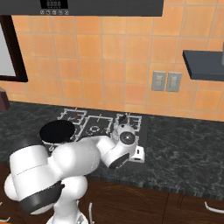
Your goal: Pick the kettle from the counter and place it on a stove burner. Then turn the burner on.
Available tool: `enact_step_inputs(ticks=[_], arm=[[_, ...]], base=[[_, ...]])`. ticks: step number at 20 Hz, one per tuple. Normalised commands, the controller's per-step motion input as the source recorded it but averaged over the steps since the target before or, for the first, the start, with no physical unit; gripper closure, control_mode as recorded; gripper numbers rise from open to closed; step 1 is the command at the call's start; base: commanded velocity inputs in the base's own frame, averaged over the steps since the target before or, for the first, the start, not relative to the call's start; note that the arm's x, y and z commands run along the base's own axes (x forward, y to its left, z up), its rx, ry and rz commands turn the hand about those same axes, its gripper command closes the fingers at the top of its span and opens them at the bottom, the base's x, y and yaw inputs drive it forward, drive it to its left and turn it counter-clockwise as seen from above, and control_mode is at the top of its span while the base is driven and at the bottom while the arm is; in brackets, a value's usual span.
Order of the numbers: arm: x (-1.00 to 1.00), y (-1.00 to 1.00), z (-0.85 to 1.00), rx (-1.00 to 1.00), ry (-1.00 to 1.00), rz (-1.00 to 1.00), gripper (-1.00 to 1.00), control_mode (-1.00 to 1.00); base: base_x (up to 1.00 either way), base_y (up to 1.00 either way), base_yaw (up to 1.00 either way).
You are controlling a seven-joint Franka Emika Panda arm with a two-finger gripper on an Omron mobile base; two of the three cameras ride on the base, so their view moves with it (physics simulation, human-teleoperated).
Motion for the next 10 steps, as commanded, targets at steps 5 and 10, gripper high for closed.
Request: enact_step_inputs(ticks=[5, 10], arm=[[0.10, 0.00, -0.14, 0.00, 0.00, 0.00, -1.00, -1.00], [0.00, 0.00, 0.00, 0.00, 0.00, 0.00, -1.00, -1.00]], base=[[0.00, 0.00, 0.00], [0.00, 0.00, 0.00]])
